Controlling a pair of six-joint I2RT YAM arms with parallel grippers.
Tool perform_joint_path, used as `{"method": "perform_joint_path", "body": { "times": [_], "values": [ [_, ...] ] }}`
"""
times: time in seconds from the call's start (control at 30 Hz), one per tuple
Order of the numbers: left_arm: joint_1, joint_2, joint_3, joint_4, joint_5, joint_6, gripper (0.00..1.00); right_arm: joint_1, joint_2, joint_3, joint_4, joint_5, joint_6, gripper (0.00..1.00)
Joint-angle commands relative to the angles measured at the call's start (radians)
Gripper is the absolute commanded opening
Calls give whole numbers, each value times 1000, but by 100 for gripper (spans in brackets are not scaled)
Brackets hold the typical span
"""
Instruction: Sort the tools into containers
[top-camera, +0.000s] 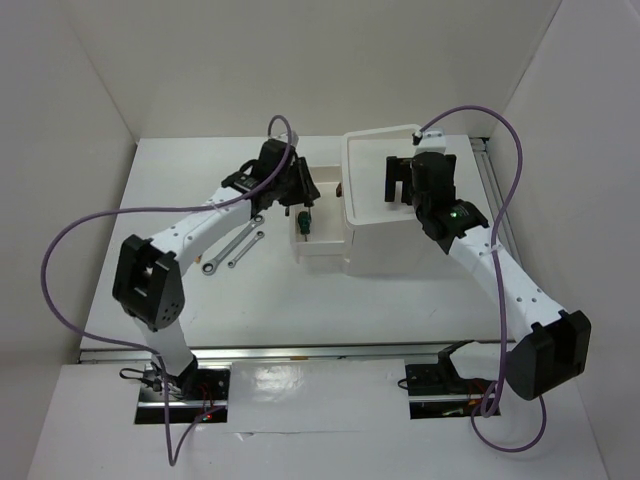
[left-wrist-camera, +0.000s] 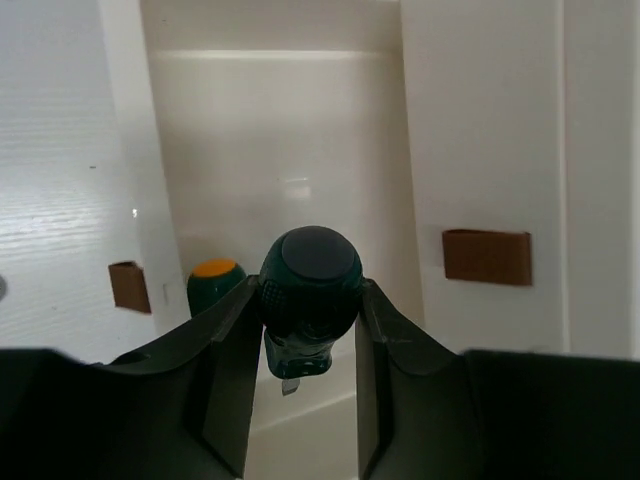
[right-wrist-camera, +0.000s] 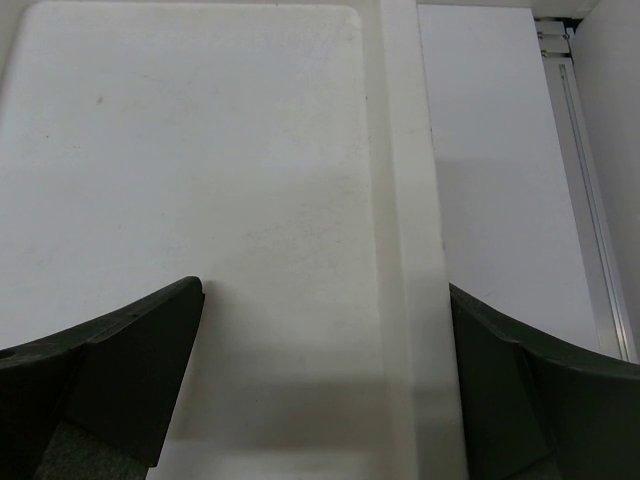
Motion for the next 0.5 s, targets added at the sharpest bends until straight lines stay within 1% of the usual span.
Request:
{"method": "perform_joint_path", "body": {
  "times": [0.0,0.03,0.07,0.1,0.13,0.17,0.23,0.27,0.3,0.33,0.37,0.4,0.43,0.47],
  "values": [
    [-7,65,112,42,3,-2,71,33,24,-47,-178,-32,61,100],
    [-7,65,112,41,3,-2,93,33,24,-47,-178,-32,61,100],
    [-7,65,89,50,3,-11,100,33,24,-47,-178,-32,61,100],
    [-7,53,60,69,3,-11,100,42,34,-47,-178,-32,61,100],
    [-7,-5,25,130,-6,-11,100,42,34,-47,-178,-32,61,100],
    [-7,-42,-47,152,-33,-11,100,42,34,-47,-178,-32,61,100],
    [-7,-124,-123,204,-76,2,100,42,54,-47,-178,-32,61,100],
    [-7,-207,-156,213,-118,3,100,42,54,-47,-178,-32,61,100],
    [-7,-244,-222,230,-200,3,96,42,64,-47,-178,-32,61,100],
    [-7,-275,-247,219,-263,3,89,42,64,-47,-178,-32,61,100],
    [-7,-296,-267,195,-320,3,78,42,64,-47,-178,-32,61,100],
    [-7,-310,-282,178,-365,3,38,42,64,-47,-178,-21,61,100],
    [-7,-311,-298,100,-462,-22,20,42,64,-47,-178,-21,61,100],
    [2,-311,-313,100,-483,-22,10,42,64,-47,-178,-21,61,100]
  ]
}}
